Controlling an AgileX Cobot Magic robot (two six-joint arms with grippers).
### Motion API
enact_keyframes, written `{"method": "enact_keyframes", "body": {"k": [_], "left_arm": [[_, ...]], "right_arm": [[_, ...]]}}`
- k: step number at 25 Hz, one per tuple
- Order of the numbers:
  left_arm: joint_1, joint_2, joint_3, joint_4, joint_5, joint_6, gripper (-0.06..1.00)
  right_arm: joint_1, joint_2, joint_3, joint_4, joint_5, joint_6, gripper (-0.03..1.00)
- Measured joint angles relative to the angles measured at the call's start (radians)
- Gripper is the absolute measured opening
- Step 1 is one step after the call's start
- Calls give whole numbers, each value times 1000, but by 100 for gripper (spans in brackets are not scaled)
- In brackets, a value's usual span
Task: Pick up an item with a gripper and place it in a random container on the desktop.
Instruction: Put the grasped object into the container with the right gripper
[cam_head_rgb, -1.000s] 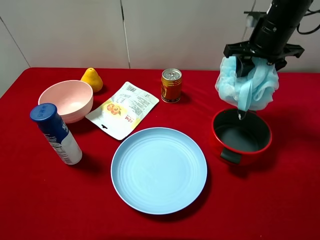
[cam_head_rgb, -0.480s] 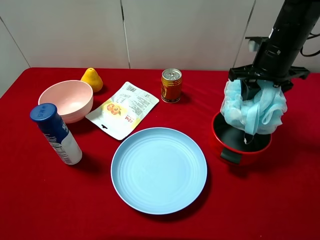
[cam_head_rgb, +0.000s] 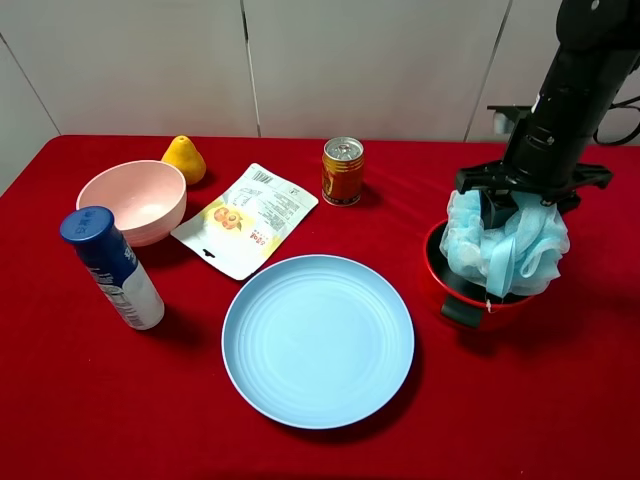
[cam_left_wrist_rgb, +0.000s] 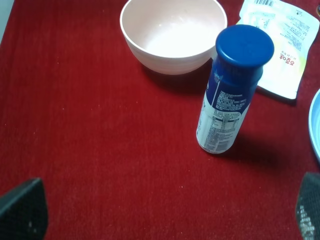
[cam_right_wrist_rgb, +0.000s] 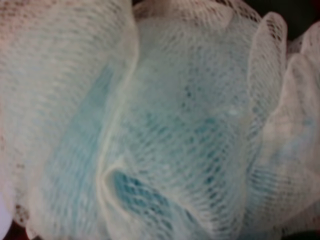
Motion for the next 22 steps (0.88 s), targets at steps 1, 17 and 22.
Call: {"method": "enact_keyframes", "body": {"k": [1,17,22], "left_arm": [[0,0,0,0,0,0,100],[0,0,0,0,0,0,100],[0,0,0,0,0,0,100]], "right_arm": [[0,0,11,0,-6,0,36],[0,0,40,9,-33,27,63],[0,0,40,11,-33,27,69]]}}
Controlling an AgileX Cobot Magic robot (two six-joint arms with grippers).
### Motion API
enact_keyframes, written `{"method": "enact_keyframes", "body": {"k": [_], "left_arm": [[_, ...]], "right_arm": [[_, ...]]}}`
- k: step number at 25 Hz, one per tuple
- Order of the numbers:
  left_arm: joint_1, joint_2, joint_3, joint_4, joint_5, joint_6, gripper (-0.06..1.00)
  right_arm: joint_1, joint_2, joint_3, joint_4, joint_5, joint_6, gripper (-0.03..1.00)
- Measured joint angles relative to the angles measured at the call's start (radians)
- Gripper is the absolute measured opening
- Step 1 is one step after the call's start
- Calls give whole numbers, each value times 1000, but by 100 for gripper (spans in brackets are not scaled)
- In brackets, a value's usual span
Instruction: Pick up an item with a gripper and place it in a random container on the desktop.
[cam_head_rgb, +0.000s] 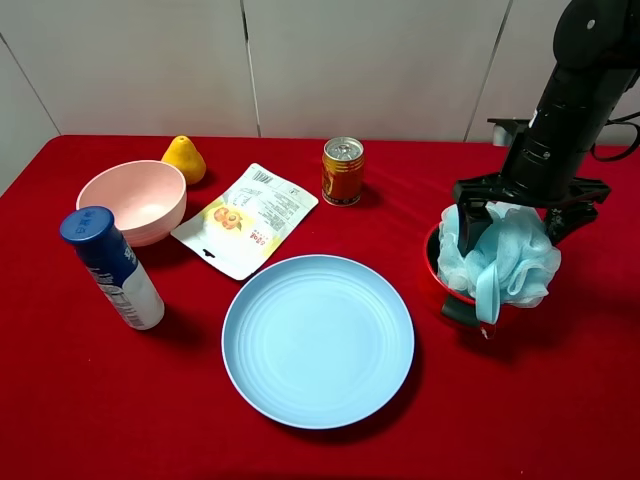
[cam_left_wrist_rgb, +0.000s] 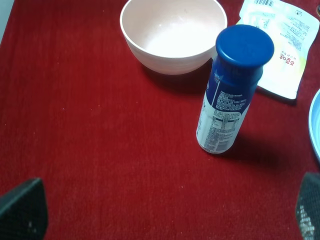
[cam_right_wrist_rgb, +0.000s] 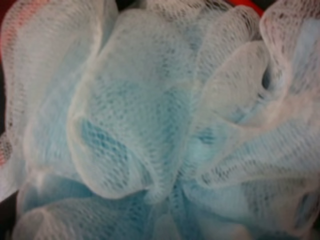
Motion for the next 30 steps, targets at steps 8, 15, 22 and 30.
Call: {"method": "enact_keyframes", "body": {"k": [8,15,22,30], "left_arm": [[0,0,0,0,0,0,100],[0,0,0,0,0,0,100],[0,0,0,0,0,0,100],[0,0,0,0,0,0,100]], "right_arm": [[0,0,-18,1,23,0,69],[0,-5,-127,1,130,0,69],[0,-65,-139,9,138,0,69],[0,-223,-139,14,139,0,69]]}}
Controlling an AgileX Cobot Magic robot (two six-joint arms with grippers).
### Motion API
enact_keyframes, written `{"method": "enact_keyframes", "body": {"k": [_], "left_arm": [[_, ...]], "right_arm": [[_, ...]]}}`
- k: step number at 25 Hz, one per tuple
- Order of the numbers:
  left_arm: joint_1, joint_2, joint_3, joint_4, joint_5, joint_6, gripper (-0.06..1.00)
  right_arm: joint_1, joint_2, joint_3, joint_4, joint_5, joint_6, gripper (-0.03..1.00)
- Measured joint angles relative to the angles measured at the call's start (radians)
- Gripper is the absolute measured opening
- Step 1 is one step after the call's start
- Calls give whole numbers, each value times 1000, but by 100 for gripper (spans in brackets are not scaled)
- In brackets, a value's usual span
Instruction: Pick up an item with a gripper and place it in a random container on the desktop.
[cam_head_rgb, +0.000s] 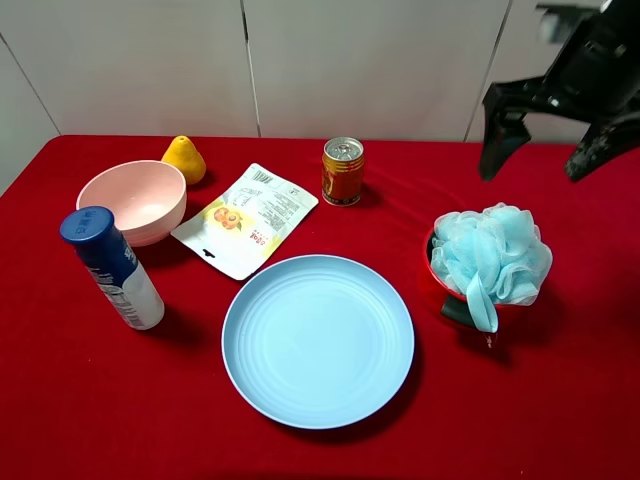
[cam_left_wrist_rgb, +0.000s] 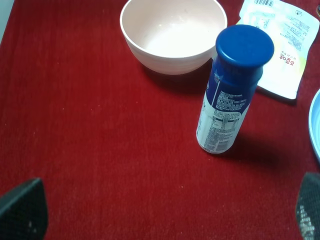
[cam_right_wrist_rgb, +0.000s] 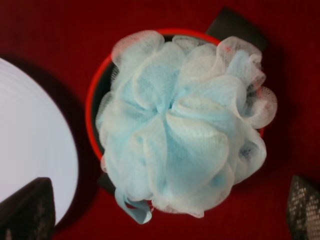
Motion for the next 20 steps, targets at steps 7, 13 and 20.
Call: {"method": "enact_keyframes", "body": {"k": [7,13,20], "left_arm": [[0,0,0,0,0,0,100],[0,0,0,0,0,0,100],[0,0,0,0,0,0,100]], "right_arm": [[0,-174,0,1,3,0,69],[0,-327,2,1,6,13,69],[0,-490,66,2,6,26,69]]}}
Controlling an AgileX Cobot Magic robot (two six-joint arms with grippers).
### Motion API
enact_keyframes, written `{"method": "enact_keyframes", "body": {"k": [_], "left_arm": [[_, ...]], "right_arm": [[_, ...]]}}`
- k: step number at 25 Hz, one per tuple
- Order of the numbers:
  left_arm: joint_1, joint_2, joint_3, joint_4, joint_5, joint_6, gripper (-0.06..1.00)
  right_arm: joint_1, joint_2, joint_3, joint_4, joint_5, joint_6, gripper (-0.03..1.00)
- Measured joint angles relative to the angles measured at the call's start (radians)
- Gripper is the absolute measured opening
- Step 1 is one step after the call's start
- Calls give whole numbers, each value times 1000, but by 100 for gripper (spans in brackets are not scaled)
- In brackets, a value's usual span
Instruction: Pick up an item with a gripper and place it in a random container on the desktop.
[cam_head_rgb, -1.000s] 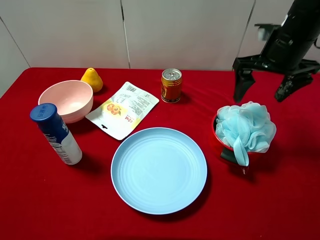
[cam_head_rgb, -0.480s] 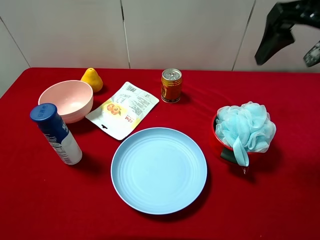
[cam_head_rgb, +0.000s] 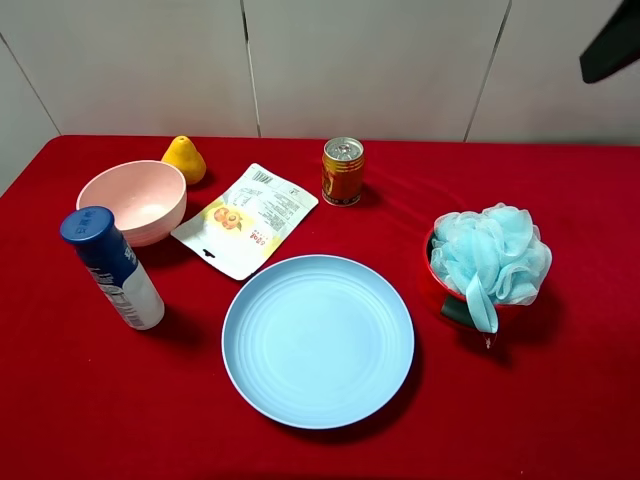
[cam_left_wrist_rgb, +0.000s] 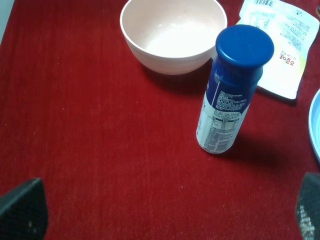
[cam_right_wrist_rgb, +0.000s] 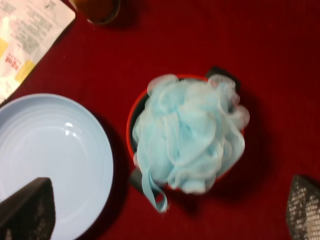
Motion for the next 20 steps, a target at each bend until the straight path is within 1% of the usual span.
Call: {"method": "enact_keyframes", "body": {"k": [10,15,18,20], "left_arm": [[0,0,0,0,0,0,100],[0,0,0,0,0,0,100],[0,0,0,0,0,0,100],[0,0,0,0,0,0,100]], "right_arm": [[0,-293,268,0,2,0,69],[-1,-460,374,0,2,0,69],[-40,-572,436,1,3,0,69],[-91,-654,474,1,3,0,69]]}}
